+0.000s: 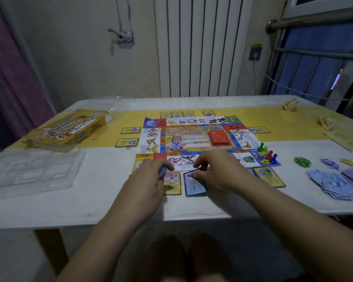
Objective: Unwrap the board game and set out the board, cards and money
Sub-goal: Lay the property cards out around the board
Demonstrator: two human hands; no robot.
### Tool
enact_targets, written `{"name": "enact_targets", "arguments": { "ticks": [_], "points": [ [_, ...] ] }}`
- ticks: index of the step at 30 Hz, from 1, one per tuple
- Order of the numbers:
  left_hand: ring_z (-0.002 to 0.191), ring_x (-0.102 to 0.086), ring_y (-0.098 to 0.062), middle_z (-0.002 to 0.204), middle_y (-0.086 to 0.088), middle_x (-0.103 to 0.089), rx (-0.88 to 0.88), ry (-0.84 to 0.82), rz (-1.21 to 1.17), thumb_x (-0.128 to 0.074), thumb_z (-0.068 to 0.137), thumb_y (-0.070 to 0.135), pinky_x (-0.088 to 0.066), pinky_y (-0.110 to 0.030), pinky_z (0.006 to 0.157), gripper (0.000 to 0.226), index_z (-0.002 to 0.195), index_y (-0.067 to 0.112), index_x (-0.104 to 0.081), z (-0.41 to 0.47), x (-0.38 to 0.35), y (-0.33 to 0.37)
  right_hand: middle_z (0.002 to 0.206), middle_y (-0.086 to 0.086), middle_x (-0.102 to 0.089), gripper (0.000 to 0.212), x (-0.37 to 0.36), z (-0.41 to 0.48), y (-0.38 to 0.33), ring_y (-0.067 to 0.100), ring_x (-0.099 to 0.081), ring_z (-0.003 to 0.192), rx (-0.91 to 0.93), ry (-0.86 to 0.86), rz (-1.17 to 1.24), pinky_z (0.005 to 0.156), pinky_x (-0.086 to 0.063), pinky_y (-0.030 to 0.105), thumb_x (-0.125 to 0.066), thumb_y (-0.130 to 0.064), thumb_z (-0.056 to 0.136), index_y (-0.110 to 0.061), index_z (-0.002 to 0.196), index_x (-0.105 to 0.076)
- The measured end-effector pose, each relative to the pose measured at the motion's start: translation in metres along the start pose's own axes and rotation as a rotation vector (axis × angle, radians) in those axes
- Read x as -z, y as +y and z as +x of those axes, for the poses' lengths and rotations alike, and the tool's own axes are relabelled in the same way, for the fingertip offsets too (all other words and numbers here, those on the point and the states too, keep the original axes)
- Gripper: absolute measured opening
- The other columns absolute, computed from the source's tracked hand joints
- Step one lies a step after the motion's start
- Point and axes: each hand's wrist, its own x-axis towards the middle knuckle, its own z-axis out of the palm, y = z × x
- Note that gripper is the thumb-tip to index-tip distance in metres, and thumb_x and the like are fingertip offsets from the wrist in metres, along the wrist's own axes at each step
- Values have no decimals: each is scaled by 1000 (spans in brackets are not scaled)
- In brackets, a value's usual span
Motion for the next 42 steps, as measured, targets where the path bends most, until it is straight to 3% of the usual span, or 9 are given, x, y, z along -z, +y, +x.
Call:
{"name": "enact_targets", "arguments": {
  "ticks": [2,4,7,10,12,34,39,42],
  "points": [
    [125,-44,-12,139,9,-44,-72,-62,233,-53,92,11,-43,-30,98,47,131,37,-45,-4,0,3,123,-5,-56,37,-3,-8,-2,18,-50,114,46,100,-132,94,-42,37,-63,-44,86,-28,120,-62],
    [133,-37,-12,147,10,-37,-123,-148,331,-57,90,12,-36,-31,106,60,141,35,-37,-8,-3,5,133,-6,-50,35,-1,-22,-3,17,-44,121,154,102,-165,99,-37,37,-54,-40,93,-29,126,-58],
    [130,-40,-14,146,8,-38,-187,-239,441,-55,92,16,-35,-30,103,54,140,33,-38,-12,-10,8,150,-4,-35,42,-2,-45,-5,18,-34,134,295,-96,-290,109,-31,37,-37,-39,99,-28,139,-42],
    [132,-38,-15,145,5,-38,-177,-294,471,-54,92,13,-32,-33,107,53,141,29,-37,-14,-17,7,160,-2,-8,55,-10,-60,-5,15,-10,146,307,-269,-380,118,-8,38,-23,-44,101,-23,151,-11],
    [134,-35,-15,148,4,-34,-167,-303,477,-52,93,13,-31,-31,108,54,143,26,-35,-13,-19,7,160,-2,-1,59,-12,-62,-5,14,-2,147,288,-301,-377,118,0,38,-19,-46,101,-22,152,-4],
    [125,-45,-14,141,6,-44,-167,-226,437,-55,92,13,-44,-31,100,55,142,28,-36,-8,-31,2,160,-4,2,60,-18,-50,-6,12,4,147,267,-302,-324,119,5,37,-15,-49,100,-23,152,0],
    [120,-48,-14,137,6,-47,-174,-197,426,-56,91,13,-46,-30,96,56,141,29,-36,-8,-25,6,160,-5,4,60,-17,-52,-4,10,5,146,289,-230,-297,118,6,35,-18,-47,101,-23,152,-1],
    [120,-50,-12,134,6,-53,-151,-83,222,-51,95,15,-42,-28,96,54,143,33,-36,-6,-11,13,160,-8,-6,58,-3,-51,-4,6,-3,145,313,-107,-174,115,3,26,-25,-46,101,-25,152,-8]
  ]
}}
